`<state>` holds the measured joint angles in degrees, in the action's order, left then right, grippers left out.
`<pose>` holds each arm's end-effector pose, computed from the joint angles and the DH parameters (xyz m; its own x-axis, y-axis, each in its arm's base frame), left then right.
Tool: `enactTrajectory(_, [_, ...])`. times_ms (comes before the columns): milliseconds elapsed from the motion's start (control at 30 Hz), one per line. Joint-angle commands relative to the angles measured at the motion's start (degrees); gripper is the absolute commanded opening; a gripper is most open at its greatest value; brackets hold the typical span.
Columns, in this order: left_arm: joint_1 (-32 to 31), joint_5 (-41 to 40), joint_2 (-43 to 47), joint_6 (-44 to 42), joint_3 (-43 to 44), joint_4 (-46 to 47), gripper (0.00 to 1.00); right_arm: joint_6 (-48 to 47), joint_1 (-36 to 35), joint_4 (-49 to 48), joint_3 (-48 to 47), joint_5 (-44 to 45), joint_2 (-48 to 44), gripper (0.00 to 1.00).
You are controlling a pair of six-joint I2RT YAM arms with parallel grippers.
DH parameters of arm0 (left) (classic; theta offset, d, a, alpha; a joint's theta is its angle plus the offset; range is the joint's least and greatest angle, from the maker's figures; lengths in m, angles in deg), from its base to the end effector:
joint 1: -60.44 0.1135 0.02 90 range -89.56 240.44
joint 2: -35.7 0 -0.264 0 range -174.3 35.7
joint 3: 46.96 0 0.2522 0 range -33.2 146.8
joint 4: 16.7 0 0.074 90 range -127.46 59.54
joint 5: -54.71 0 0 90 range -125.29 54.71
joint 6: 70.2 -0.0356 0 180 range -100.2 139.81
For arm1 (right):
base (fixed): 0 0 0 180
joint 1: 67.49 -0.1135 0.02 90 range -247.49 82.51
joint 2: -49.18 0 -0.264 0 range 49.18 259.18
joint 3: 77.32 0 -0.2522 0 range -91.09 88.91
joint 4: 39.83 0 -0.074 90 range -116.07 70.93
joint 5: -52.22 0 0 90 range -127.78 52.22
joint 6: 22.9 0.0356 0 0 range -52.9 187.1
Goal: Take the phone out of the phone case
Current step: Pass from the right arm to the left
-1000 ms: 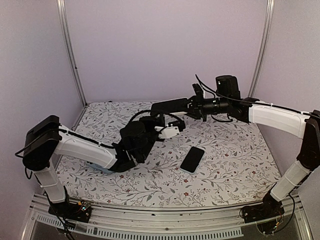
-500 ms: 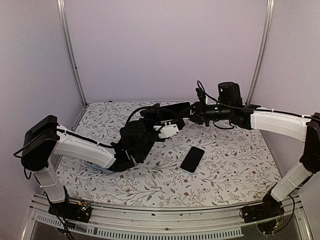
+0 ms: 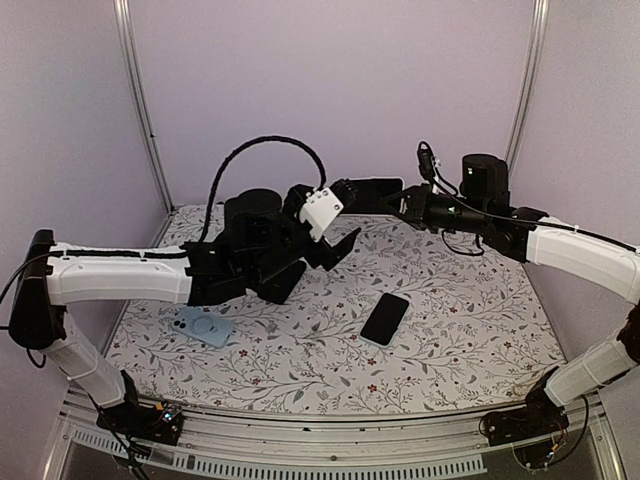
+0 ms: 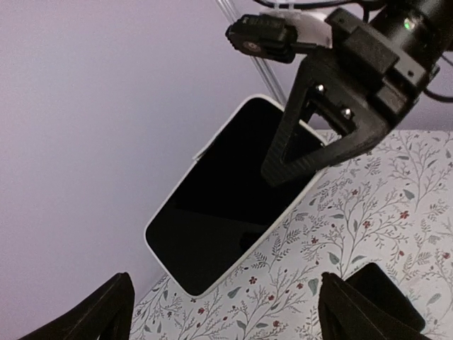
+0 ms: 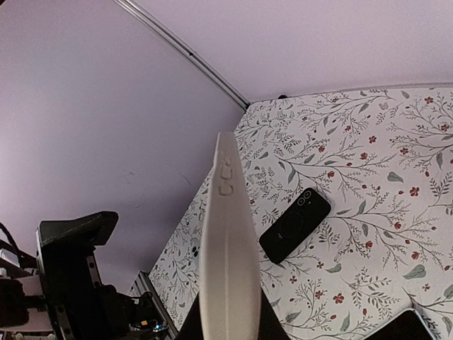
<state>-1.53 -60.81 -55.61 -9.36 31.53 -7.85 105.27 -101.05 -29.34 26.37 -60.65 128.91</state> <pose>0.1911 -0.3263 0.3141 0.2613 0.4449 -0.8566 0.5351 0.6719 0.5121 0.2660 0.1930 0.3326 -0.6665 0.2411 -0.7054 -0.5238 0.5218 0.6733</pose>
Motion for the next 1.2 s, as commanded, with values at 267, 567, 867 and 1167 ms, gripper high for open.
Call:
enactTrajectory(267, [21.6, 48.5, 7.8, 51.8, 1.0, -10.8, 0.91, -8.9, 0.2, -8.9, -1.8, -10.1, -2.0, 0.00])
enactTrajectory(567, [31.0, 73.9, 1.7, 75.0, -2.2, 9.1, 0.87, -6.0, -0.3, -12.1, -3.6, -17.9, 1.7, 0.00])
enactTrajectory(867, [30.9, 81.9, -4.7, 88.3, -2.2, 23.6, 0.76, 1.0, -0.6, -19.8, -4.3, -22.8, 5.4, 0.00])
enactTrajectory(1167, [30.4, 83.0, -5.6, 95.4, -2.6, 30.8, 0.33, 2.8, -0.6, -20.9, -5.3, -23.7, 7.3, 0.00])
